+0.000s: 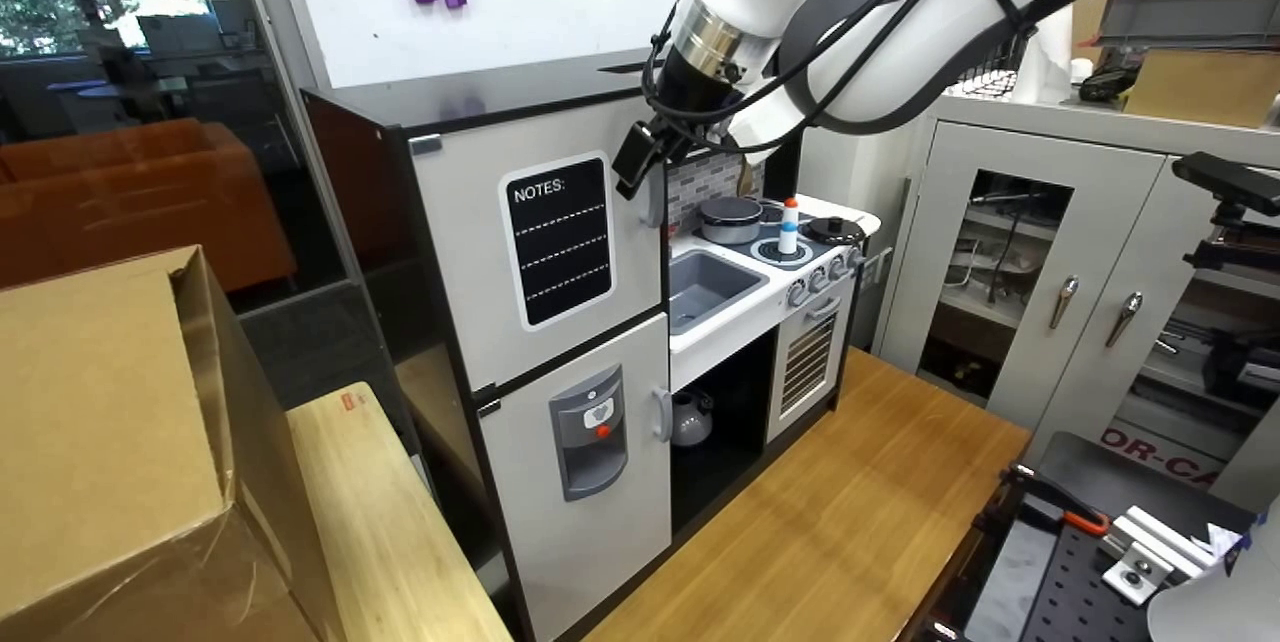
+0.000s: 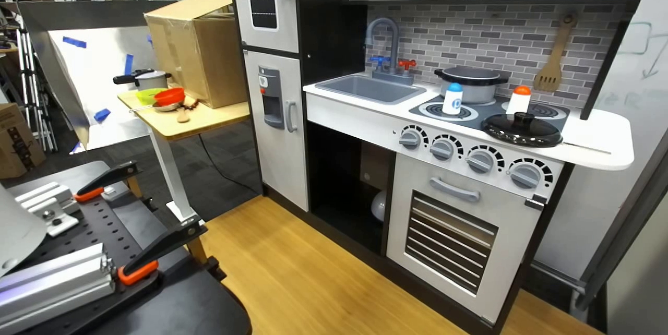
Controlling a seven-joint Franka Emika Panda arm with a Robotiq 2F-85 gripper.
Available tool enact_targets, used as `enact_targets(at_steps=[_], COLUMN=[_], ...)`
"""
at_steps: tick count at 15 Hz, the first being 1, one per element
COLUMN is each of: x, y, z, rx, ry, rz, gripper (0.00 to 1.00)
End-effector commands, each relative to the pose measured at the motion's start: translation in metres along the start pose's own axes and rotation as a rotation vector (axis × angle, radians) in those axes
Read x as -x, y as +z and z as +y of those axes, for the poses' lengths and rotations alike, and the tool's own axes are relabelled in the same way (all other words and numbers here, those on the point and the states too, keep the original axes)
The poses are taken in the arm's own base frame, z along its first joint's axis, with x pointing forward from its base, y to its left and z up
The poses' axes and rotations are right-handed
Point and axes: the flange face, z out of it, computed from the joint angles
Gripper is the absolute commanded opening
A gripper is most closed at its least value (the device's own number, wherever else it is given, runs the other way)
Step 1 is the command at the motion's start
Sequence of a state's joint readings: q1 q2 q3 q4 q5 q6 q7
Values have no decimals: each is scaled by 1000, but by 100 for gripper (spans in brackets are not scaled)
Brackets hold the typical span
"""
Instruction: Close the open drawer and then open it again.
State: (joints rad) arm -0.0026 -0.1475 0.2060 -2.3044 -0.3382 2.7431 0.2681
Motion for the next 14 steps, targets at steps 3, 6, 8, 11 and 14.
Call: enact_targets(at_steps=[3, 6, 8, 11, 14], x=[-7, 1, 8, 13, 11], y=[6, 4, 3, 3, 1], z=[-2, -5, -7, -9, -8], rx=[6, 2, 4, 6, 8], ry=[-9, -7, -12, -17, -16], rz=[-7, -12, -18, -23, -16], gripper=[100, 100, 100, 100, 100])
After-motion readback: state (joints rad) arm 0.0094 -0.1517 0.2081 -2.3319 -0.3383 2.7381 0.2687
